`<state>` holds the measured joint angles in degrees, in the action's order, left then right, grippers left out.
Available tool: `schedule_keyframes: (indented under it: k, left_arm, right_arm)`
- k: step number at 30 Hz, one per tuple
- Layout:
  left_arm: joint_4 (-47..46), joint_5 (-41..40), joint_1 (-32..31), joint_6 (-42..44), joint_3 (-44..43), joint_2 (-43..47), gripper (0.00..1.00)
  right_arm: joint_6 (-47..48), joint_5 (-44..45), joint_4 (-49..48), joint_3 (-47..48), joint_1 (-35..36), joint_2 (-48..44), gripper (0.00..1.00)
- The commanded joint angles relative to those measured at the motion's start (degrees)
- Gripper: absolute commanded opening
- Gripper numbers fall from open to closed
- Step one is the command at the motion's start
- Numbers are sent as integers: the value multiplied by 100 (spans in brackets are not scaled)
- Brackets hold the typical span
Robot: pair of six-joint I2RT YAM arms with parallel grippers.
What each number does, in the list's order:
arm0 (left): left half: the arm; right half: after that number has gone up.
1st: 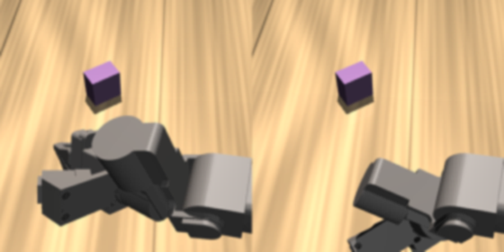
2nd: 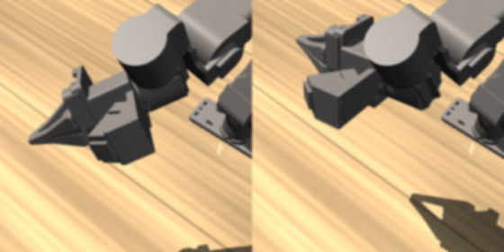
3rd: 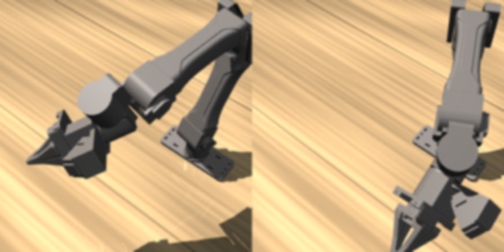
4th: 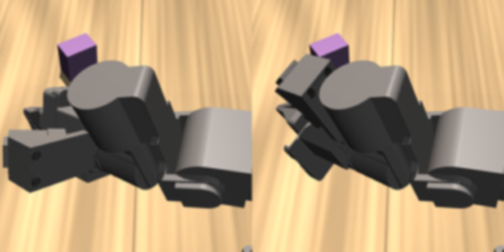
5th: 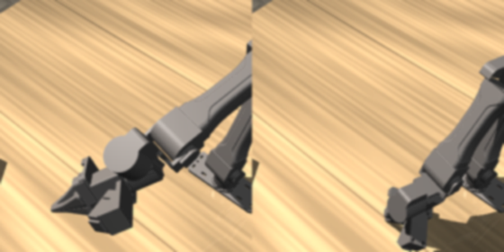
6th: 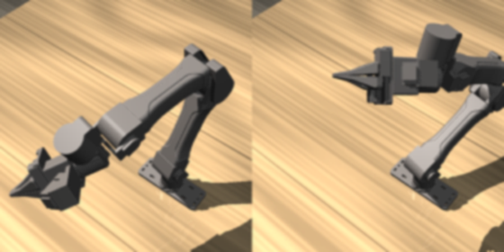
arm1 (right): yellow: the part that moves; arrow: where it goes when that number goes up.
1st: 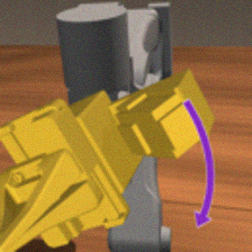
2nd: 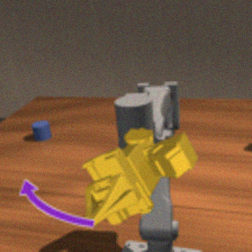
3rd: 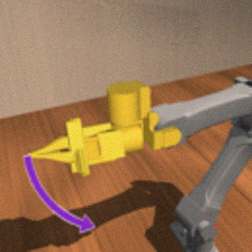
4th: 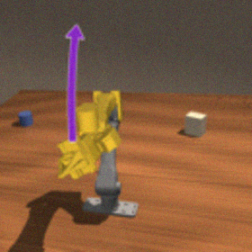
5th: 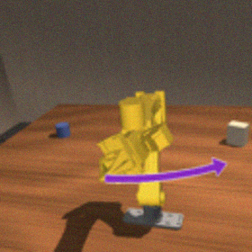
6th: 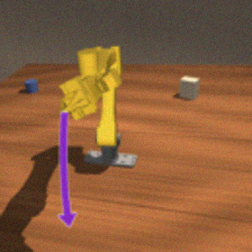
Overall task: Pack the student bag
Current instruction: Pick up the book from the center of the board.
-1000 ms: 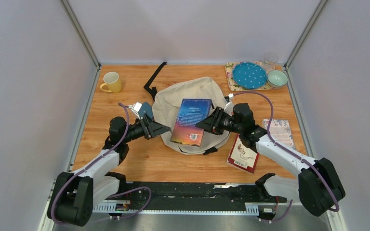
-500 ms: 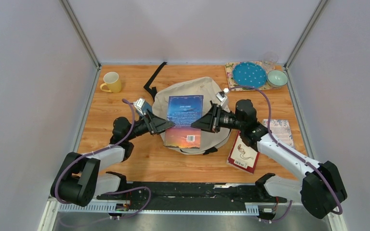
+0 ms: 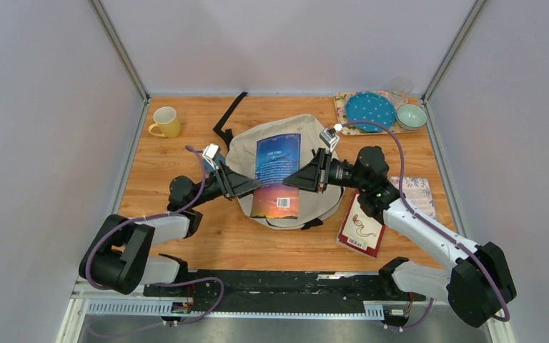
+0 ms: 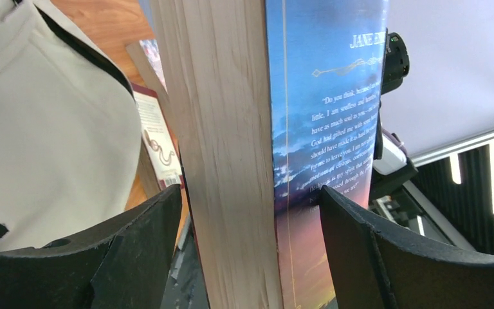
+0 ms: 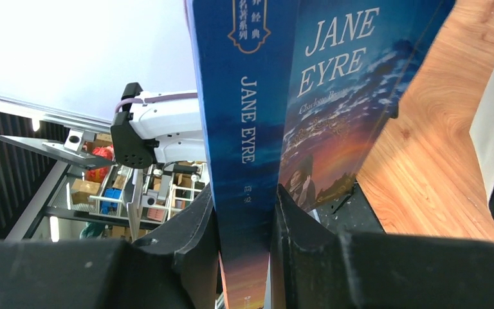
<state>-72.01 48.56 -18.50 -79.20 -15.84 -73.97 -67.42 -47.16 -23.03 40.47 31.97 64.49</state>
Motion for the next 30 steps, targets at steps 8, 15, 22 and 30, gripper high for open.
schedule_keyframes:
  k: [8,15,22,30]
  left_arm:
    - [-2001,313,-312,-773,-411,-636,85]
    - [-2098,286,-338,-851,-464,-566,85]
    - [-2151,181,-338,-904,-368,-232,85]
    - [-2151,321,-338,-843,-499,199,85]
  right_arm:
    - [-527,-294,-1793,409,134,-200,0]
    - [-509,-136,-1740,304,134,-270,0]
    - [-711,57,-2143,93,126,-261,0]
    - [-931,-171,-2663,66,126,-270,0]
